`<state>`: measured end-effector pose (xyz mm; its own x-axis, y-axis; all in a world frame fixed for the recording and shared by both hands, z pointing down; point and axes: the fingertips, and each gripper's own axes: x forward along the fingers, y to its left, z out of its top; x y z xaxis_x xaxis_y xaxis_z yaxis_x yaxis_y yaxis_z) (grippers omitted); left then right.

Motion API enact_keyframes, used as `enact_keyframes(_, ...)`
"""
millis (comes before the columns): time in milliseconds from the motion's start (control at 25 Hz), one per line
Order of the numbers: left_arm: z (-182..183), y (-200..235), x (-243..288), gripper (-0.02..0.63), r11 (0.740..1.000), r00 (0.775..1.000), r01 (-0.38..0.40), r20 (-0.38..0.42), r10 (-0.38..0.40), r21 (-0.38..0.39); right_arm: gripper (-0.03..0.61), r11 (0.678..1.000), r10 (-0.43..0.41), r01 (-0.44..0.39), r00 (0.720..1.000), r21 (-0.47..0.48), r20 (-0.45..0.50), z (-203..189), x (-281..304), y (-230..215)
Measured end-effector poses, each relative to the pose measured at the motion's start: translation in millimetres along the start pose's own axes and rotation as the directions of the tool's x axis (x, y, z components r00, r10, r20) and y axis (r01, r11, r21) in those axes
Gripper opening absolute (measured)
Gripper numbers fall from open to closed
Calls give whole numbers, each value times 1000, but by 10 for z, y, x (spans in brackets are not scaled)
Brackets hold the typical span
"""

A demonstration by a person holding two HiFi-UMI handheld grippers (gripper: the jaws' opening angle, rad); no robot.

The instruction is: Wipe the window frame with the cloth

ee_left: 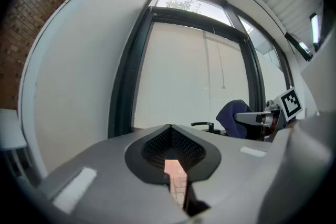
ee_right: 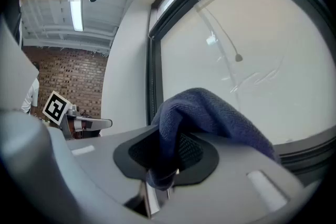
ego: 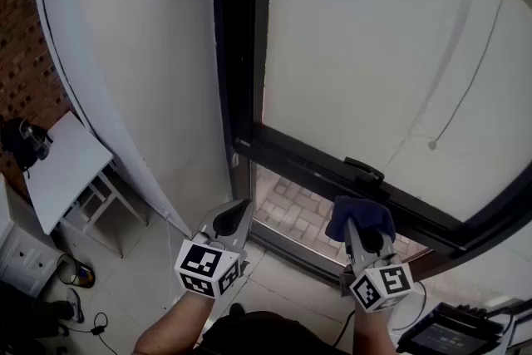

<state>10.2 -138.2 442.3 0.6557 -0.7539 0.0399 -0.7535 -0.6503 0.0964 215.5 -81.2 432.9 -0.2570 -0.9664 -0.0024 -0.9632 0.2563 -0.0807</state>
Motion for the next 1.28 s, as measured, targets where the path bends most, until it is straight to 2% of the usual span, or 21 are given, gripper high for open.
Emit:
enact_keyframes(440, 90, 924, -512, -6, 996, 996, -87, 16, 86, 21, 67, 990, 132, -132, 991, -47, 0, -1, 838, 1012)
enact_keyframes(760, 100, 1146, -603, -6, 998, 999, -51, 17, 51, 25, 67, 983, 179, -179, 984, -50, 0, -3, 1273, 1489)
enact_keyframes(1000, 64, 1219, -400, -6, 999, 999, -32, 6, 32, 23, 67, 977, 203, -203, 979, -64, -21, -44, 1632, 1526)
enact_keyframes(1280, 77, 1358, -78, -6, 998, 999, -46, -14, 47, 41, 67, 969, 238, -240, 971, -57, -38, -68, 2130, 1455)
